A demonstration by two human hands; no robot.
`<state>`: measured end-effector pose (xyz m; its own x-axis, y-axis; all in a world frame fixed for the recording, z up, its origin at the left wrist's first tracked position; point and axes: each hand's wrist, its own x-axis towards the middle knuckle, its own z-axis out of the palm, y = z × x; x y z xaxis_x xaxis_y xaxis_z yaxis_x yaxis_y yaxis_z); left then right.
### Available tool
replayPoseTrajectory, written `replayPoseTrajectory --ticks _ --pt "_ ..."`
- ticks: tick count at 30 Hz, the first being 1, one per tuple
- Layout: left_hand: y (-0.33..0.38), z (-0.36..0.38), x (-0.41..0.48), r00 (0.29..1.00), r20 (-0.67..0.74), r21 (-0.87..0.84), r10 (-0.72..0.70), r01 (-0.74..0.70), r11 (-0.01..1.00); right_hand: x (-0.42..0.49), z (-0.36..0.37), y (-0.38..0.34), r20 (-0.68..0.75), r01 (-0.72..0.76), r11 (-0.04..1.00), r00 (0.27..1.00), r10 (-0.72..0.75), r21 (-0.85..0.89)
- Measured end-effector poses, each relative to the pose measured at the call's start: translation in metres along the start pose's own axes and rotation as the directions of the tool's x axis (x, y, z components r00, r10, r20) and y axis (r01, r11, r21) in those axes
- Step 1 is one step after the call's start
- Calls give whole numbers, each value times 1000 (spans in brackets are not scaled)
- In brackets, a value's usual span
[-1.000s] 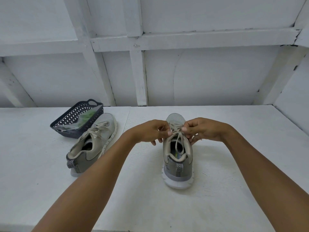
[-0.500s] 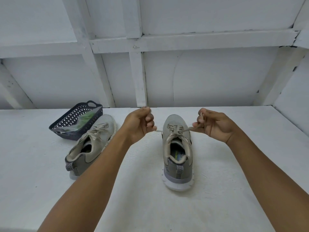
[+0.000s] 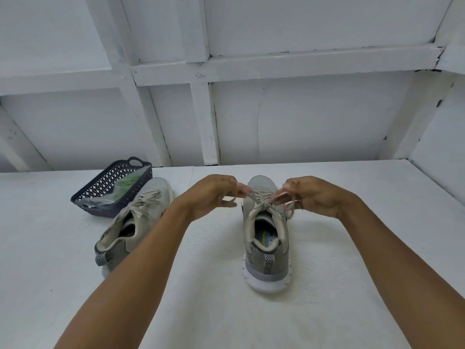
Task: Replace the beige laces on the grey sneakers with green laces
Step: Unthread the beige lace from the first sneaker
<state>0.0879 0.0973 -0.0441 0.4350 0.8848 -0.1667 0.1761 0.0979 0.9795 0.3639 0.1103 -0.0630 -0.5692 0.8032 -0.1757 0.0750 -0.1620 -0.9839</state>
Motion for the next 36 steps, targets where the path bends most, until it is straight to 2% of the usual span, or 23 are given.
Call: replayPoseTrajectory --ticks 2,4,6,8,11,14,18,21,27,32,36 --pt "3 5 0 1000 12 -126 16 -15 992 1 3 -2 8 -11 1000 1000 11 28" --pt "7 6 2 999 -36 -275 27 -36 961 0 5 -6 -1 -18 1000 1000 18 23" --pt "9 4 5 997 -64 -337 53 -71 939 1 4 -8 34 26 998 999 -28 65" --pt "7 -1 9 997 -70 -264 45 -62 962 2 4 -10 106 84 987 989 -99 138" --pt "4 1 13 991 -131 13 -18 20 1000 3 1 -16 109 119 975 984 -141 187" --pt "1 5 13 989 -146 216 11 21 976 7 5 -20 -9 89 994 996 -90 -57" --pt "0 14 10 1000 -19 414 -13 19 910 7 12 -16 -93 -20 920 995 -18 -391" --pt "4 21 10 1000 1 466 17 -15 885 4 22 -20 -64 -44 884 998 16 -466" --pt "6 27 13 996 -17 522 92 -69 850 10 26 -28 -97 -37 805 995 -25 -591" --pt "3 30 18 999 -37 522 37 -12 853 9 22 -31 -59 -42 772 998 6 -635" --pt "-4 26 21 995 -100 486 19 33 873 7 16 -25 -125 -87 768 992 9 -635"
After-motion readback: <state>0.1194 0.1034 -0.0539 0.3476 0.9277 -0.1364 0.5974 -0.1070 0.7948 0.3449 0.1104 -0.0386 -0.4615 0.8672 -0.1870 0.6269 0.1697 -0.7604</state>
